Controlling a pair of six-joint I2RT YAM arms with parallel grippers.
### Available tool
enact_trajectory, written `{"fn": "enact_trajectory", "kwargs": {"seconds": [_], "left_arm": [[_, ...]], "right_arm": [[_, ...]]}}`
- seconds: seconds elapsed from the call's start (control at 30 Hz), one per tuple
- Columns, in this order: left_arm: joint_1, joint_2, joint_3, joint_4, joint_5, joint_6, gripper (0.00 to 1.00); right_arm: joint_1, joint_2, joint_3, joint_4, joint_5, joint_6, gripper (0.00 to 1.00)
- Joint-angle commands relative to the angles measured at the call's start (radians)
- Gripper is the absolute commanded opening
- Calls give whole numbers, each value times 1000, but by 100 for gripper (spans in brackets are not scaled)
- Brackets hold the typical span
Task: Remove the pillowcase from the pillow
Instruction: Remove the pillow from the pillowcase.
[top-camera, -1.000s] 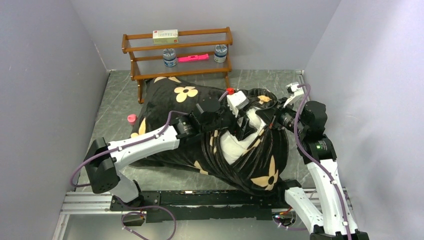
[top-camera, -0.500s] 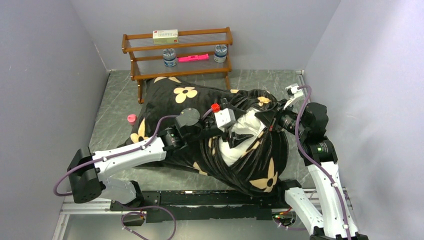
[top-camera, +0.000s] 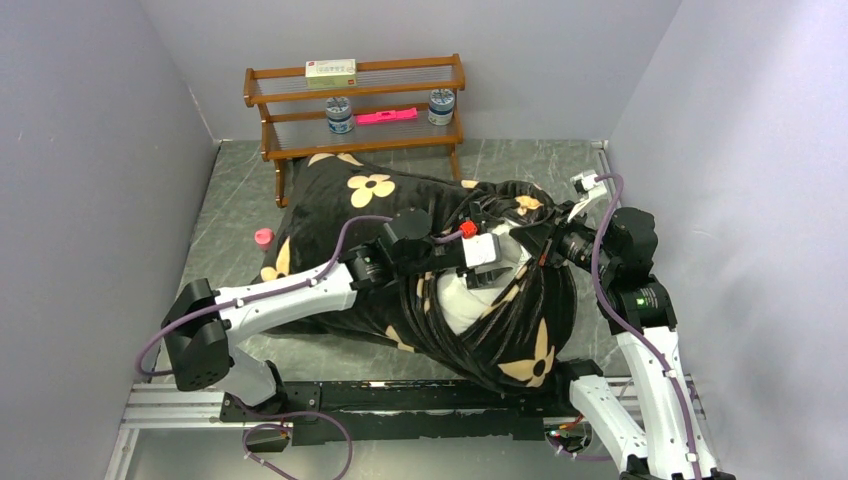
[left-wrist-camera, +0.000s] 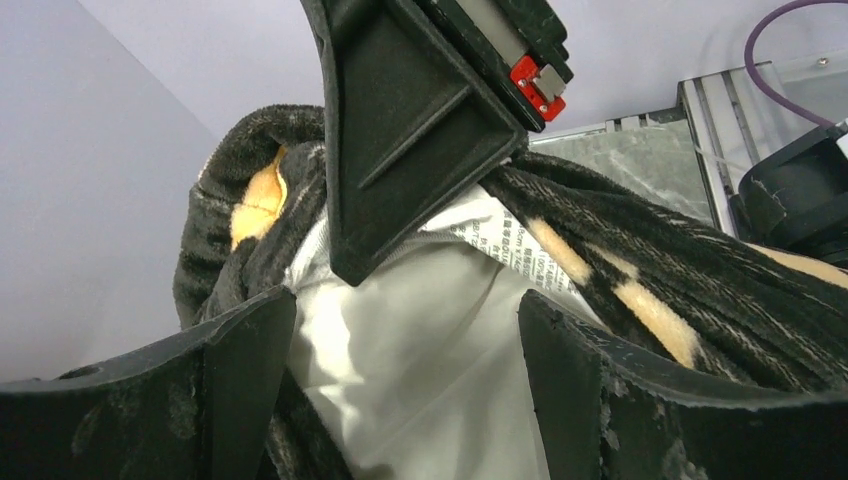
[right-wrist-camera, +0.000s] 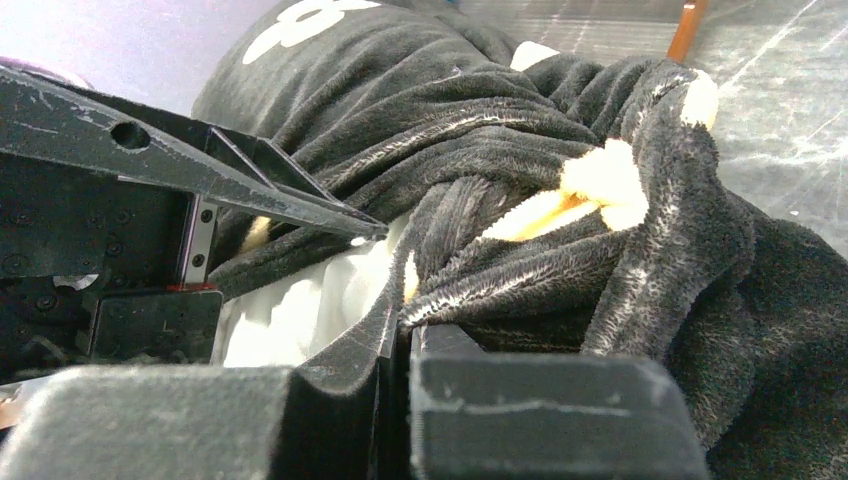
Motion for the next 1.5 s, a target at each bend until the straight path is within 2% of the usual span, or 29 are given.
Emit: {"fn": "enact_trajectory", "kwargs": {"seconds": [0.0,0.23,0.37,0.57,0.73,1.07,1.23,1.47], "left_arm": [[1,37,87,-48,17,74,87],[1,136,180,-117,-6,86,87],[1,151,206,-177,-12,72,82],[0,-20,2,-8,-65,21,85],[0,-74,-45,-21,-24,42,85],[-1,49,79,-107,47,72,84],[-1,75,103,-59,73,63,86],[-1,146,157,-71,-52,74,88]], "right_arm": [[12,-36,87,155,-105,10,0],[12,-39,92,151,-107,6,0],[12,-43,96,143,-95,-1,0],[12,-38,100,129,-71,-21,0],[12,-37,107,124,-58,-30,0],[12,-45,104,126,-66,-23,0],[12,-52,99,126,-71,-18,0],[12,-53,110,125,-83,-19,0]]}}
